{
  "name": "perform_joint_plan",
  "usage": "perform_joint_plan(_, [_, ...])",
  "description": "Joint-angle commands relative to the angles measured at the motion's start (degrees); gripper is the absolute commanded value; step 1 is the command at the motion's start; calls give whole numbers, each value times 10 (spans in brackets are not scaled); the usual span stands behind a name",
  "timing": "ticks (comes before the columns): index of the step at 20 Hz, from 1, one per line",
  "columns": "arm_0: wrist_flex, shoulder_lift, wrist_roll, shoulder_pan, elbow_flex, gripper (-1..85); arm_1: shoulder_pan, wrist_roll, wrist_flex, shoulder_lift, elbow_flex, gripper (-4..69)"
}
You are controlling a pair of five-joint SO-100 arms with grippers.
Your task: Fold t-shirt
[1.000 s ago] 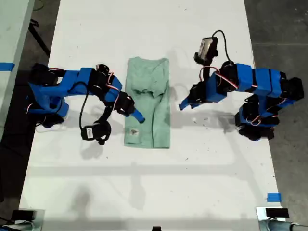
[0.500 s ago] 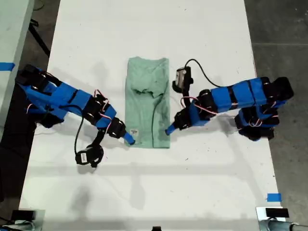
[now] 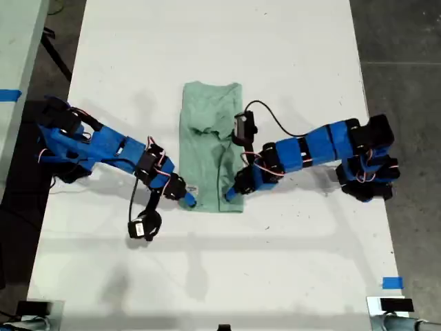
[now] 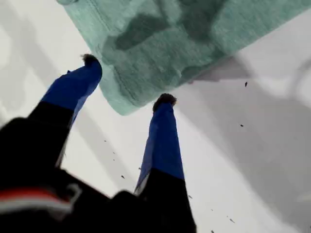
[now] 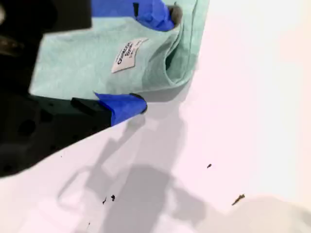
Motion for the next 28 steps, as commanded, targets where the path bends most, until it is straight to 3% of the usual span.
perform_joint_plan(1, [-13,-11,-8,-25,-8,276,-5,10,-49,-24,-38,266])
perform_joint_plan(3, [-15,-38,-9,-35,-13,274,-5,18,-73,-65,-38,226])
perform_joint_plan(5, [-12,-62,-9,-41,-25,224,-5,31,-83,-107,-47,85])
perform_joint_plan(7, [-12,-61,-6,-41,-28,22,-7,40,-80,-127,-57,-10])
perform_joint_plan(12, [37,-66,4,-20,-87,-1,-15,38,-29,-119,-113,-11])
perform_joint_plan(16, [166,-116,15,18,-259,-1,-40,45,64,-74,-188,-11])
perform_joint_plan(19, [236,-140,22,56,-374,-1,-83,69,83,-32,-202,-11])
perform_joint_plan(24, [265,-80,22,91,-396,-1,-117,73,90,-16,-268,-10])
perform_joint_plan(28, [284,-35,69,56,-396,-1,-61,23,105,4,-272,-10])
